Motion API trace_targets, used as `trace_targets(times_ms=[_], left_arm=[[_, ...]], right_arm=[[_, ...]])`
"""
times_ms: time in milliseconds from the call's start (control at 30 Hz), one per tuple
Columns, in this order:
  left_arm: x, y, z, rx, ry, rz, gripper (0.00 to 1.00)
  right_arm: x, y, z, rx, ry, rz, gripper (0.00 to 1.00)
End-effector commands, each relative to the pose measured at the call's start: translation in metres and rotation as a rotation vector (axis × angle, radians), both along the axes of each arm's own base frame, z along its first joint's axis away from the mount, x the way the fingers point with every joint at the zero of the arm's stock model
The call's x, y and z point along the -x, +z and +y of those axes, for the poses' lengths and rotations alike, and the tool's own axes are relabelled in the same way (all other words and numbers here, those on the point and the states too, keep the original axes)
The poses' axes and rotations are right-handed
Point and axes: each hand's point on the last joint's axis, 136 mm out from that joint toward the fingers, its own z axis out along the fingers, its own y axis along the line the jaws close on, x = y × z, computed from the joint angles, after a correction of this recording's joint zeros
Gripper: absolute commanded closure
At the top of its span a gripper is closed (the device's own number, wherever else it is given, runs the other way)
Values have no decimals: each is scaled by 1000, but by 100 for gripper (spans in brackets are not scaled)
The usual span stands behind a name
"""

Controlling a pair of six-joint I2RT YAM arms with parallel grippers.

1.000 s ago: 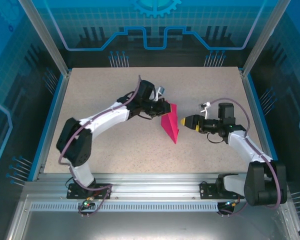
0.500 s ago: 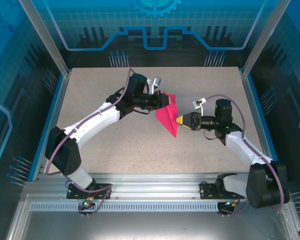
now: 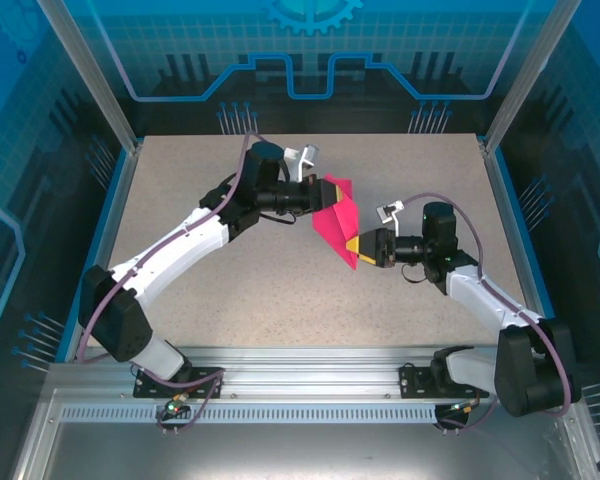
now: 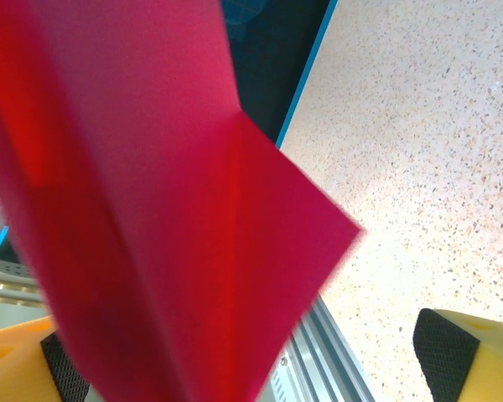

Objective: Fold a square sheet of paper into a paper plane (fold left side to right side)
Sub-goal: Turn over the paper at the center of the table.

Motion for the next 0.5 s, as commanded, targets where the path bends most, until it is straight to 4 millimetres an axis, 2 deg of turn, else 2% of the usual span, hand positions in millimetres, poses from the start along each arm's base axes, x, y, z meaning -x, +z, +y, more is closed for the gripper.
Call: trace_targets(times_ms=[0, 200, 467], left_arm=[[6, 33, -3, 81, -34, -53, 84], [5, 29, -7, 99, -49, -37, 84], [6, 18, -7, 99, -49, -12, 83]], right_arm=[[6, 10, 12, -27, 44, -17, 1], [9, 33, 22, -56, 51, -55, 2], [9, 47, 20, -67, 24, -87, 20]])
